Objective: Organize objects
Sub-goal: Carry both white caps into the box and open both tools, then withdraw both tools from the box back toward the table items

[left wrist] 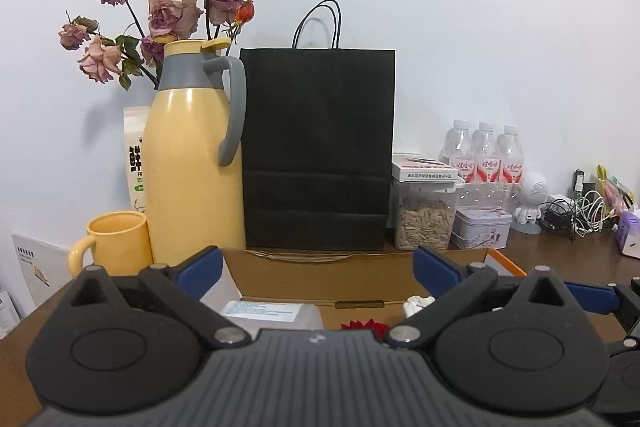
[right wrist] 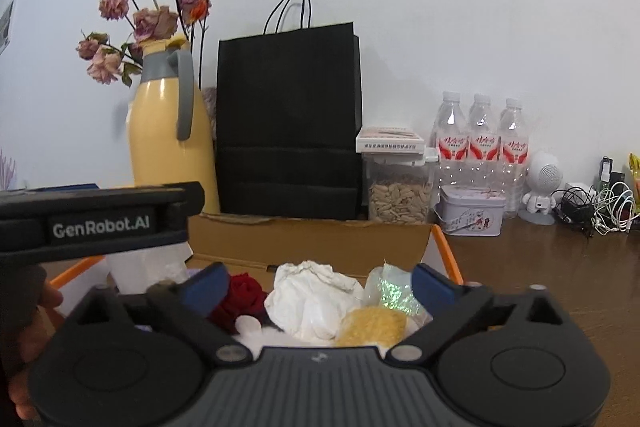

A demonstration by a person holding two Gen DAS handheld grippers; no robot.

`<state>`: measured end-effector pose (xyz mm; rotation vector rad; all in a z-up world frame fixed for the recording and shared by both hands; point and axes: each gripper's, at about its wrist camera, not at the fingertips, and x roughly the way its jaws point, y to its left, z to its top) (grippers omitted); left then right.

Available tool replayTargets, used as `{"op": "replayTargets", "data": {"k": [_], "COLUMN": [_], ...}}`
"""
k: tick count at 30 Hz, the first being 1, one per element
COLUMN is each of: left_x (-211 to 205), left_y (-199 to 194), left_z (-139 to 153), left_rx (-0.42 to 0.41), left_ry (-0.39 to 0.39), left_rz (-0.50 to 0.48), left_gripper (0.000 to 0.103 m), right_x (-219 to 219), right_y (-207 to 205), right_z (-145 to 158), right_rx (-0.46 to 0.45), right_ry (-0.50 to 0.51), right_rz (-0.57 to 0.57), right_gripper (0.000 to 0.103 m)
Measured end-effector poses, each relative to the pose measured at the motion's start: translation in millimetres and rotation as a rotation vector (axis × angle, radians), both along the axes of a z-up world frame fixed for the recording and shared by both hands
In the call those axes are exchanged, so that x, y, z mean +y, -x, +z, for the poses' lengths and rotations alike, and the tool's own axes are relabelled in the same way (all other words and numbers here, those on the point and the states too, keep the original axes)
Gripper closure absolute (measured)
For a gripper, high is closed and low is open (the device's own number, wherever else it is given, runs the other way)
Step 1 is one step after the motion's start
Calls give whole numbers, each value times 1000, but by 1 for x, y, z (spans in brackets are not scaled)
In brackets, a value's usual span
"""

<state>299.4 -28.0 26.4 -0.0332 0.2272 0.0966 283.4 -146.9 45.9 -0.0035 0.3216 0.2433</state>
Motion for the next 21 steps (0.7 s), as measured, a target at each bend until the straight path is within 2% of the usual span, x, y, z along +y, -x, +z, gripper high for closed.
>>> {"op": "replayTargets", "data": {"k": [13,21], "left_x": [1,14], "left_y": [8,40], "left_z": [-1,0], "left_rx": [7,-54], "left_ry": [-17,-3], "left_rz": [-11,-46], "left_gripper": [0,0], "right_x": [-2,-13], "right_y": [7,24], "right_z": [4,6], "right_rx": [-13,-17], "right_ry": [2,26], "right_rz": [-11,-9], "right_gripper": [0,0]}}
